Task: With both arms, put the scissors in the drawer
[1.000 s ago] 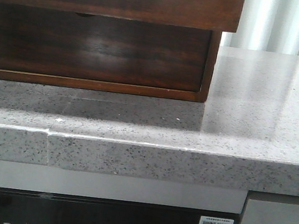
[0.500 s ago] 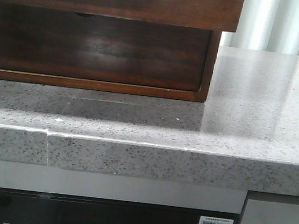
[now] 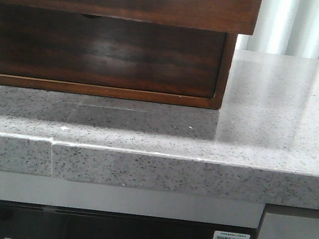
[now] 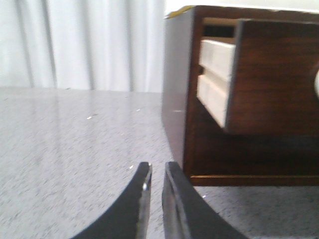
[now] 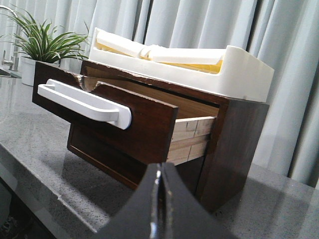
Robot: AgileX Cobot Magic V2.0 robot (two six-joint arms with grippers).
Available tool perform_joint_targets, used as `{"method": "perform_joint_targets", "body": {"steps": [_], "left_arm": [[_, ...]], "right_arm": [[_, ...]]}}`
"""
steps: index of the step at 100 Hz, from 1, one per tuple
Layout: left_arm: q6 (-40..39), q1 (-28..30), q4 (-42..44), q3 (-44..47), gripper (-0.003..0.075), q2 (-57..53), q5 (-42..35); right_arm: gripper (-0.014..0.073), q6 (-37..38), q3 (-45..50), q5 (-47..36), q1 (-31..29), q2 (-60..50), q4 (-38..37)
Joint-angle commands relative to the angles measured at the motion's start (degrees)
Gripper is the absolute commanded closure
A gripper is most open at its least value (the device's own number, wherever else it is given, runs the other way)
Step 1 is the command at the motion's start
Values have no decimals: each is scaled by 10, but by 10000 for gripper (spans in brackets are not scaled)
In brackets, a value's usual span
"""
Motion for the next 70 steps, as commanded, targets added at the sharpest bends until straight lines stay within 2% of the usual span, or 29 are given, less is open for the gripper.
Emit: {"method": "perform_joint_targets", "body": {"steps": [1, 11, 22, 33, 70], "left_arm": [[-14, 23, -8, 8, 717, -19, -11], [-24, 34, 0, 8, 717, -19, 43], [-71, 33, 29, 8, 717, -19, 112], [-81, 33, 39, 8, 717, -19, 151], [-81, 33, 35, 8, 717, -19, 154]], "right_arm": [[710, 2, -14, -41, -1, -7, 1], [710, 2, -14, -41, -1, -7, 1], [710, 2, -14, -41, -1, -7, 1], [710, 2, -14, -41, -1, -7, 1], [710, 2, -14, -41, -1, -7, 1]]}}
